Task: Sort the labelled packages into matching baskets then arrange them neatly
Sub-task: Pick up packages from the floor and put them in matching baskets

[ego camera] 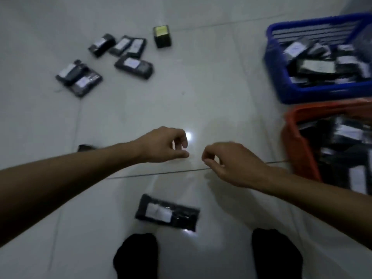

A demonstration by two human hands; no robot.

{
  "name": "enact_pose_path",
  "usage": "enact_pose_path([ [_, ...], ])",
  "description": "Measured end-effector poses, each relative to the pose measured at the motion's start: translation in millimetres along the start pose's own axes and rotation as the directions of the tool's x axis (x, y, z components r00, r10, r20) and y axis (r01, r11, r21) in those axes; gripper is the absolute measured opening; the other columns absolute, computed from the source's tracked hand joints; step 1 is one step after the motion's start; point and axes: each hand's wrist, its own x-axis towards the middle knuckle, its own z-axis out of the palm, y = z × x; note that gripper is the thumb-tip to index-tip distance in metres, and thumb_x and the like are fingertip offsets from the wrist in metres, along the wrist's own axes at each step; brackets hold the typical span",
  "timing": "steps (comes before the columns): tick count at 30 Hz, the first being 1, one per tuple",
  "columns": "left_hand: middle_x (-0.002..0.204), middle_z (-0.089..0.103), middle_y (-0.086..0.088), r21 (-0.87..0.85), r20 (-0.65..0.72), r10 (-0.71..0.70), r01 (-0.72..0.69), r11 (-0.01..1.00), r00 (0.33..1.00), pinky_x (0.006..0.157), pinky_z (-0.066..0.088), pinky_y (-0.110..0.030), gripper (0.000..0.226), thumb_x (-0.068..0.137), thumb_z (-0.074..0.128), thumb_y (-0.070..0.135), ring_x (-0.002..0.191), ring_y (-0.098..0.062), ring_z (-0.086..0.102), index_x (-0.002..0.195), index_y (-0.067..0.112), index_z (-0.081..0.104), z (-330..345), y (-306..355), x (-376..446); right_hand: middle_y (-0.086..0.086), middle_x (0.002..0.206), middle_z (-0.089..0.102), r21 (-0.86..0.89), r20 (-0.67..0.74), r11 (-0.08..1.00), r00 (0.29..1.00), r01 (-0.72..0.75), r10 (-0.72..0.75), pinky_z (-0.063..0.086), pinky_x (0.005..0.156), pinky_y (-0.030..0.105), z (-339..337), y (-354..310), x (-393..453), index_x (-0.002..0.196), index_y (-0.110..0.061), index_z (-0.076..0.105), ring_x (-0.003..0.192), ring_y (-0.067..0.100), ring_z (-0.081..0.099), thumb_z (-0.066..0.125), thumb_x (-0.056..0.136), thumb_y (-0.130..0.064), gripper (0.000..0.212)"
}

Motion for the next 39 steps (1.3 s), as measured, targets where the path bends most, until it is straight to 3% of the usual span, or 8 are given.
enact_pose_path([
  [4, 0.086, 0.061, 0.014, -0.049, -0.057, -0.145, 0.143, 0.989, 0.988, 0.071, 0.051, -0.031, 0.021, 0.084, 0.066, 0.044, 0.076, -0.007, 0.06, 0.095, 0.029, 0.057, 16, -53, -54, -0.01, 0.111, 0.059, 0.015, 0.264, 0.996, 0.961, 0.083, -0.084, 0.048, 0.085, 0.033, 46, -40, 10, 0.117, -0.03, 0.057, 0.102, 0.013, 0.056, 0.058, 0.09, -0.052, 0.035],
  [7, 0.094, 0.06, 0.009, -0.013, -0.132, -0.22, 0.22, 0.975, 0.967, 0.073, 0.052, -0.034, 0.027, 0.086, 0.063, 0.047, 0.082, -0.011, 0.058, 0.102, 0.026, 0.056, 25, -89, -91, -0.013, 0.124, 0.05, -0.036, 0.327, 0.981, 0.93, 0.191, -0.169, 0.046, 0.084, 0.03, 74, -65, 17, 0.127, -0.034, 0.047, 0.111, 0.012, 0.05, 0.062, 0.079, -0.067, 0.06],
  [12, 0.107, 0.059, -0.002, 0.402, -0.299, -0.14, 0.258, 0.879, 0.944, 0.064, 0.043, -0.03, 0.033, 0.085, 0.065, 0.038, 0.094, -0.022, 0.056, 0.11, 0.018, 0.056, 26, -136, -141, -0.009, 0.125, 0.036, -0.091, 0.401, 0.971, 0.901, 0.219, -0.165, 0.041, 0.077, 0.033, 110, -88, 20, 0.129, -0.031, 0.035, 0.11, 0.017, 0.044, 0.072, 0.067, -0.064, 0.079],
  [17, 0.125, 0.045, -0.007, 0.289, -0.433, -0.385, 0.53, 0.797, 0.815, 0.074, 0.047, -0.038, 0.052, 0.082, 0.066, 0.045, 0.104, -0.027, 0.048, 0.121, 0.016, 0.046, 15, -145, -142, -0.004, 0.119, 0.05, -0.052, 0.357, 0.967, 0.909, 0.249, -0.215, 0.045, 0.074, 0.032, 115, -89, 32, 0.123, -0.026, 0.04, 0.099, 0.019, 0.053, 0.059, 0.086, -0.038, 0.043],
  [22, 0.137, 0.036, -0.017, 0.009, -0.376, -0.706, 0.764, 0.645, 0.6, 0.089, 0.046, -0.047, 0.08, 0.079, 0.072, 0.043, 0.117, -0.037, 0.045, 0.139, 0.013, 0.029, 22, -154, -127, 0.001, 0.103, 0.061, 0.134, 0.194, 0.961, 0.945, 0.241, -0.264, 0.049, 0.072, 0.037, 116, -98, 65, 0.117, -0.02, 0.052, 0.086, 0.021, 0.058, 0.065, 0.08, -0.031, 0.04],
  [24, 0.134, 0.041, -0.018, -0.058, -0.353, -0.748, 0.785, 0.617, 0.562, 0.09, 0.046, -0.047, 0.081, 0.08, 0.072, 0.04, 0.116, -0.037, 0.047, 0.141, 0.014, 0.026, 27, -156, -123, -0.001, 0.101, 0.062, 0.172, 0.156, 0.961, 0.957, 0.218, -0.245, 0.05, 0.07, 0.035, 117, -102, 74, 0.119, -0.021, 0.052, 0.083, 0.018, 0.058, 0.068, 0.079, -0.032, 0.044],
  [30, 0.13, 0.039, -0.011, -0.067, -0.418, -0.694, 0.742, 0.667, 0.586, 0.078, 0.044, -0.043, 0.069, 0.078, 0.071, 0.024, 0.101, -0.036, 0.056, 0.133, 0.017, 0.031, 41, -148, -118, -0.003, 0.103, 0.065, 0.232, 0.051, 0.955, 0.978, 0.184, -0.201, 0.047, 0.071, 0.03, 119, -108, 87, 0.123, -0.021, 0.053, 0.086, 0.017, 0.061, 0.073, 0.078, -0.034, 0.05],
  [39, 0.123, 0.042, 0.002, -0.076, -0.515, -0.467, 0.504, 0.86, 0.719, 0.068, 0.05, -0.037, 0.064, 0.073, 0.069, 0.045, 0.089, -0.024, 0.058, 0.126, 0.024, 0.041, 3, -103, -61, -0.014, 0.1, 0.065, 0.356, -0.184, 0.934, 0.981, 0.017, 0.052, 0.046, 0.065, 0.019, 42, -64, 91, 0.12, -0.029, 0.055, 0.079, 0.004, 0.062, 0.077, 0.076, -0.032, 0.05],
])
